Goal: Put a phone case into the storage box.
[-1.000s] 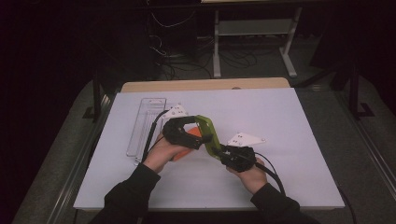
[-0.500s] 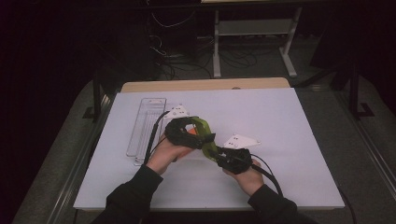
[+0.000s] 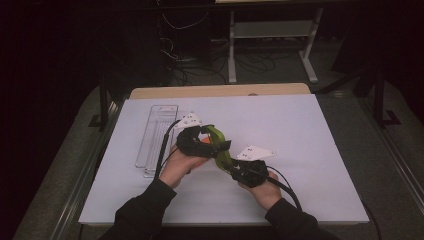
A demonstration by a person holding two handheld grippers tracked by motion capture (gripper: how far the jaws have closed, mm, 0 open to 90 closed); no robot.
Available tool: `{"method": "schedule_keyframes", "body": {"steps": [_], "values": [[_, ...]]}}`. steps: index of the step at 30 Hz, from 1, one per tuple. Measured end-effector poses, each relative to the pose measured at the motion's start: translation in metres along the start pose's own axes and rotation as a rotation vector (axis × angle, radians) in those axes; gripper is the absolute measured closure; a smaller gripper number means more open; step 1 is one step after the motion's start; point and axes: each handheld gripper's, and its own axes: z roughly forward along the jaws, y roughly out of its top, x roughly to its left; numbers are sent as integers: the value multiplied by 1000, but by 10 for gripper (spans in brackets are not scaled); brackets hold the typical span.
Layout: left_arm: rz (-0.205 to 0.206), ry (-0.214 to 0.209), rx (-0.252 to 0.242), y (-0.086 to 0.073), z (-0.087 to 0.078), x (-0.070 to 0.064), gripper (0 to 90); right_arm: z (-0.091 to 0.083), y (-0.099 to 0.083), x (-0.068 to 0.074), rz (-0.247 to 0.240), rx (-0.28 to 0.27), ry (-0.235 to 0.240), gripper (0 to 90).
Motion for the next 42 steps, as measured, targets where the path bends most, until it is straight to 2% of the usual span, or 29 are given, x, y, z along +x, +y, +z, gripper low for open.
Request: {"method": "schedule_keyframes", "body": {"steps": [2,17,19,21,23,26,29,33,36,39,42], "values": [[-18,-2,-6,0,0,-1,116,1,0,0,-1,2,-1,757],[-39,14,0,0,-1,0,139,2,0,-1,-24,10,-15,746],[-24,28,-4,0,-1,0,141,3,0,-1,-23,23,-15,701],[-39,33,-13,0,-2,0,142,3,-1,-1,-18,46,-15,646],[-40,46,-18,1,-4,1,142,1,-1,-2,-29,47,-21,608],[-44,57,-28,1,-5,3,143,-4,0,-5,-19,39,-23,552],[-40,62,-32,2,-7,5,143,-10,0,-11,-2,54,-19,502],[-37,74,-32,2,-9,6,143,-17,-2,-20,-8,75,-28,424],[-36,80,-22,3,-11,6,143,-22,-4,-28,-29,98,-38,370],[-36,81,-36,3,-11,7,144,-28,-7,-36,-8,115,-24,307],[-35,86,-28,3,-13,8,143,-34,-11,-43,-12,122,-26,244]]}}
